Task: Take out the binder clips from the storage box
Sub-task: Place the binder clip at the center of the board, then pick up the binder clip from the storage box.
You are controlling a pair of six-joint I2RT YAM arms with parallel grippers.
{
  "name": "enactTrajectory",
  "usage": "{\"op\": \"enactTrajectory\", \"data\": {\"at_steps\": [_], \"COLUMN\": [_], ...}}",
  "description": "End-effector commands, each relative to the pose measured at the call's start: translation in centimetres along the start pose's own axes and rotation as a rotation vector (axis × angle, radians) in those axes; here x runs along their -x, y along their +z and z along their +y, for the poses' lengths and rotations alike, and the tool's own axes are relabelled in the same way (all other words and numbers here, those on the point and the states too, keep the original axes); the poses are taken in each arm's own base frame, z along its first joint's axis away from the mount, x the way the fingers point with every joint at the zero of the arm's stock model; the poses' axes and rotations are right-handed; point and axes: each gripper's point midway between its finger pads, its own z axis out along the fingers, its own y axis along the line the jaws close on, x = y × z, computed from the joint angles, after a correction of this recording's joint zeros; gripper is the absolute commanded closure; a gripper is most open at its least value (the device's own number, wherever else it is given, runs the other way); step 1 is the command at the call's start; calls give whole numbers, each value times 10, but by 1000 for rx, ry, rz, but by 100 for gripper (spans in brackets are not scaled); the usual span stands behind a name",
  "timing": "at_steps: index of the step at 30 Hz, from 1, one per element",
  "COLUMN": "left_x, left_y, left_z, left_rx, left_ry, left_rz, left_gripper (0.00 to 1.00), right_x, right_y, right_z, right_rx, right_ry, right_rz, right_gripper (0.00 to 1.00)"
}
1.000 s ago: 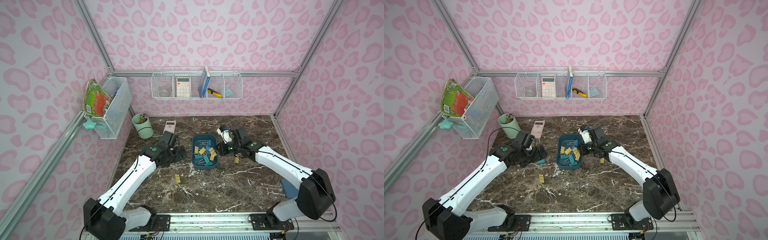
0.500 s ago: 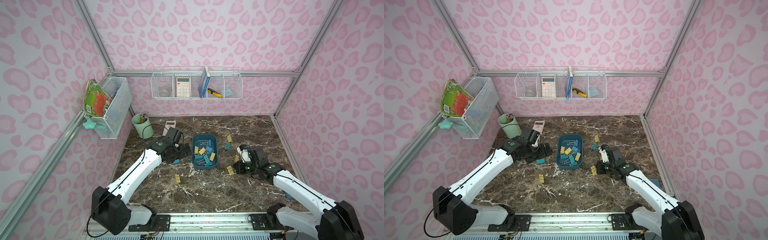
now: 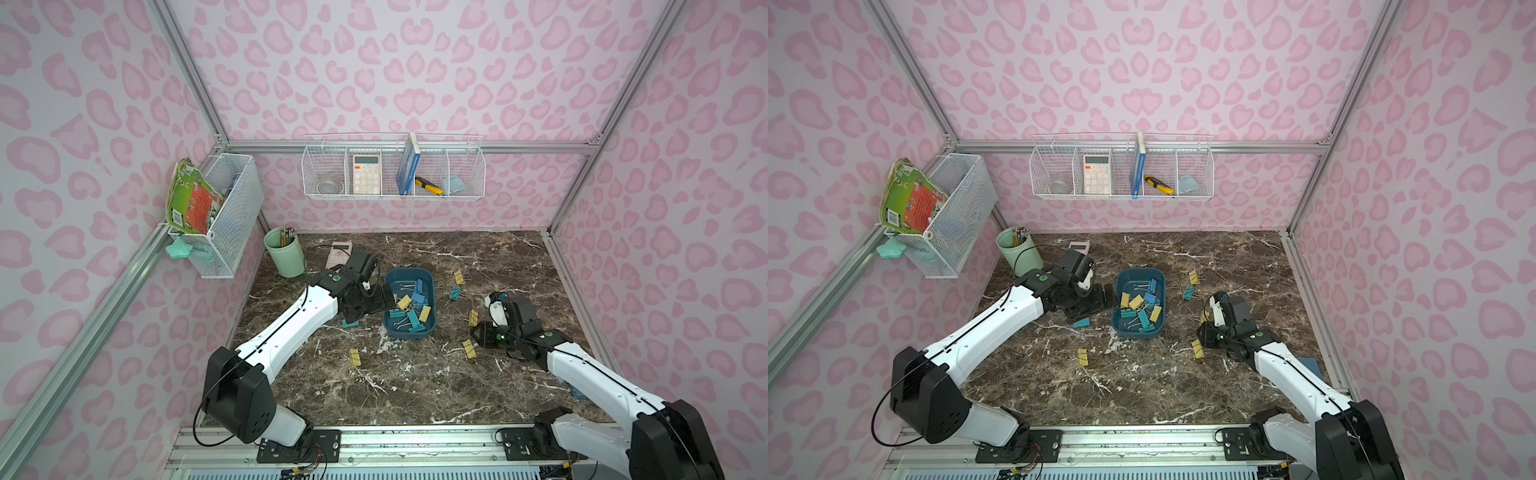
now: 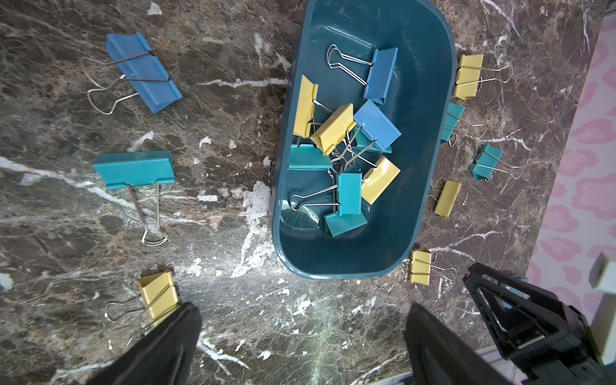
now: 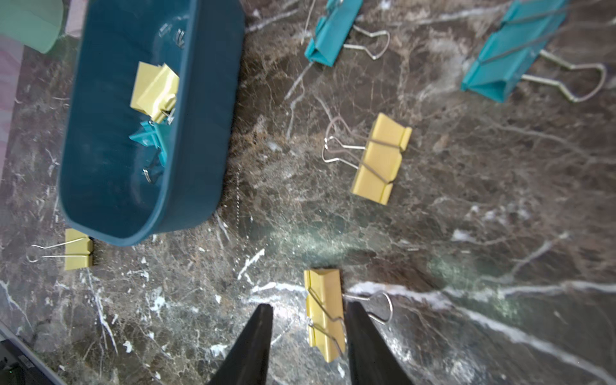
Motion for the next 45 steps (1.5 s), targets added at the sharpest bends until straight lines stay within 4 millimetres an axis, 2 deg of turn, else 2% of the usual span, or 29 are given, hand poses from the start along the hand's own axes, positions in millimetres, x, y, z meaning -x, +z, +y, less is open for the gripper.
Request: {"op": "enactTrajectory", "data": {"at_steps": [1, 6, 8, 10, 12, 14, 15, 22, 26, 31, 38, 45], "left_x": [-2, 3, 11, 20, 29, 38, 43, 73, 78, 68, 42, 27], "left_y": [7, 27, 34, 39, 47, 57, 61, 100, 113, 122, 140, 157], "left_z": [-7, -14, -18, -24, -28, -30, -30, -24, -26, -40, -58, -59], "left_rx": [-17, -11, -4, 2, 14, 38, 50, 92, 68, 19, -28, -30], "left_ry": [18, 41, 70, 102, 134, 167, 176, 212, 197, 227, 299, 331], "left_rz": [40, 78, 82, 79, 80, 82, 84, 122, 165, 188, 254, 299], "left_gripper": [9, 27, 38, 45, 47, 63, 65, 68, 70, 73, 74, 76], "right_x": [16, 49, 59, 66, 72, 76, 77, 80, 79, 77, 77, 74], "right_y": [-11, -32, -38, -42, -45, -46, -46, -48, -47, -42, -37, -35], "right_z": [4, 21, 26, 29, 33, 35, 36, 36, 34, 32, 31, 30], "right_rx": [-15, 17, 25, 31, 35, 40, 43, 40, 32, 25, 25, 23], "right_ry": [-24, -40, -44, -46, -48, -46, -47, -45, -45, -42, -43, -43], "right_rz": [-41, -143, -176, -193, -206, -210, -210, -217, -213, -203, -196, -185], "right_gripper": [40, 33, 23, 14, 6, 1, 1, 1, 1, 1, 1, 1]}}
